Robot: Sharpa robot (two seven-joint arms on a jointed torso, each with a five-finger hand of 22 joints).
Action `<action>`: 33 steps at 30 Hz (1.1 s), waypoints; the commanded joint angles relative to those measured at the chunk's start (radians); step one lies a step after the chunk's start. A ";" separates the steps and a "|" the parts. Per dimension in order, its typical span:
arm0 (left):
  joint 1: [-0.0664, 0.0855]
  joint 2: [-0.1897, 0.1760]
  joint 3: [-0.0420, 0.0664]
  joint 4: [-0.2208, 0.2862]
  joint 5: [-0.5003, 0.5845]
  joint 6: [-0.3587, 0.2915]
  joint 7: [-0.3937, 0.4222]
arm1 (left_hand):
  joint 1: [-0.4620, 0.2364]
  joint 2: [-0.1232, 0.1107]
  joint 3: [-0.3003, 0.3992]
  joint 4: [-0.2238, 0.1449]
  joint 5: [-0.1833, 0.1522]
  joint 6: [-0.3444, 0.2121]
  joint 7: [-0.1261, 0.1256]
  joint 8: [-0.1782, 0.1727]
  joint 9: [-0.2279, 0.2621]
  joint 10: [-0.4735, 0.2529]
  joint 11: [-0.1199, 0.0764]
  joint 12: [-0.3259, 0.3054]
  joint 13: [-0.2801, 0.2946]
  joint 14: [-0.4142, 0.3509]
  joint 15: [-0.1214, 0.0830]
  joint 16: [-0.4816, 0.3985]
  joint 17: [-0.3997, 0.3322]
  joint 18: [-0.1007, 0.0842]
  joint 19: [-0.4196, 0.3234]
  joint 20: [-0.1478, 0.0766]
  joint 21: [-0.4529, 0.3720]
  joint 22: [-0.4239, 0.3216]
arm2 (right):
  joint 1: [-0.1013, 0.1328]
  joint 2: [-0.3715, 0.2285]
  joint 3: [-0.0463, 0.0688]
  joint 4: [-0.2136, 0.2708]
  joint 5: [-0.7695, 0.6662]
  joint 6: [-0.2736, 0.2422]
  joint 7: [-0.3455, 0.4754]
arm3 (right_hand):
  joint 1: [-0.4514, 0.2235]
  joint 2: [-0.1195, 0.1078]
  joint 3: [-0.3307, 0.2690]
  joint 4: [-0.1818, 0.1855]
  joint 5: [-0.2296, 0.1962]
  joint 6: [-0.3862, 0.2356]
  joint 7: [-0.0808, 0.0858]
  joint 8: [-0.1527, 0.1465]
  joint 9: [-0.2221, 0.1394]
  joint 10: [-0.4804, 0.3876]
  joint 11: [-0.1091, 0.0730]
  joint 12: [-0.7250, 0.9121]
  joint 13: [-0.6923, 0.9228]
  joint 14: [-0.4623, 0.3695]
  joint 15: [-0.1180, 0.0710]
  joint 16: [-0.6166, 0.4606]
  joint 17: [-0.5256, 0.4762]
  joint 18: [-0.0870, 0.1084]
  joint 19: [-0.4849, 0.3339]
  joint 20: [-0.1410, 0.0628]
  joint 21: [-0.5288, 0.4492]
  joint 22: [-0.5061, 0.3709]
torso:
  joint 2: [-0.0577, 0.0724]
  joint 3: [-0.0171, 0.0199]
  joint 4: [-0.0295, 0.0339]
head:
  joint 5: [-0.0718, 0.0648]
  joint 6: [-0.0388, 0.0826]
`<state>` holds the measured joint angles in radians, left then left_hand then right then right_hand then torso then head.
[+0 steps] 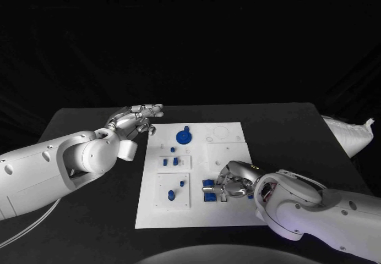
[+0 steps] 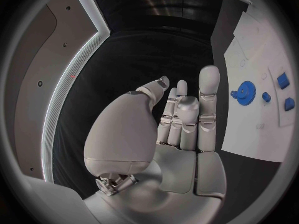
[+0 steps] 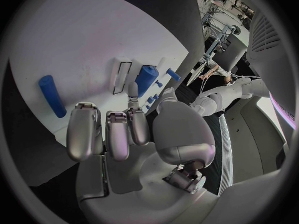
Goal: Assemble the parts on the task board
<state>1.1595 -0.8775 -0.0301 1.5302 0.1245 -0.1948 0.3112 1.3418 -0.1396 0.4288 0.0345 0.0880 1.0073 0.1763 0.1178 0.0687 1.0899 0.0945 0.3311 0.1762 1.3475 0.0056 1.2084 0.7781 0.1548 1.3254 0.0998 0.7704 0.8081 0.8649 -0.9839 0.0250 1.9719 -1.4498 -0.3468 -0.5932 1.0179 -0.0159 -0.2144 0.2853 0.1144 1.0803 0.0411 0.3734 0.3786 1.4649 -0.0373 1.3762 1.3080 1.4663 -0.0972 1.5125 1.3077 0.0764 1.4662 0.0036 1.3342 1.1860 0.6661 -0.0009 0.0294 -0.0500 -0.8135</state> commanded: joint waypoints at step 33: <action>0.000 0.005 0.000 -0.007 -0.003 0.014 0.004 | -0.002 0.005 -0.004 -0.001 0.002 -0.007 0.000 0.006 0.000 -0.008 0.000 0.008 0.002 -0.003 0.001 -0.001 -0.003 0.008 -0.001 0.004 -0.007 -0.002 | 0.034 -0.260 0.000 0.073 0.042 0.025 0.078 | 0.273 0.043 0.084 -0.119 0.094 -0.048 0.023 -0.055 -0.007 0.032 0.021 0.014 0.132 0.083 0.012 0.002 0.152 -0.001 -0.001 0.011 0.002 0.014 | -0.002 0.0003 -0.0062 | -0.046 0.028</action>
<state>1.1593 -0.8750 -0.0303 1.5223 0.1245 -0.1947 0.3101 1.3418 -0.1396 0.4289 0.0345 0.0880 1.0073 0.1762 0.1178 0.0687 1.0900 0.0945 0.3368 0.1768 1.3476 0.0055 1.2084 0.7762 0.1548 1.3255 0.0998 0.7667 0.8081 0.8994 -1.2415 0.0251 2.0438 -1.4078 -0.3717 -0.5273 1.2863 0.0119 -0.1362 0.1652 0.2053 1.0383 0.0618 0.3221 0.3730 1.4666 -0.0246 1.3972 1.3121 1.4659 -0.0913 1.5124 1.3074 0.0766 1.4628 0.0071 1.3398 1.2005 0.6638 -0.0008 0.0232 -0.0895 -0.7879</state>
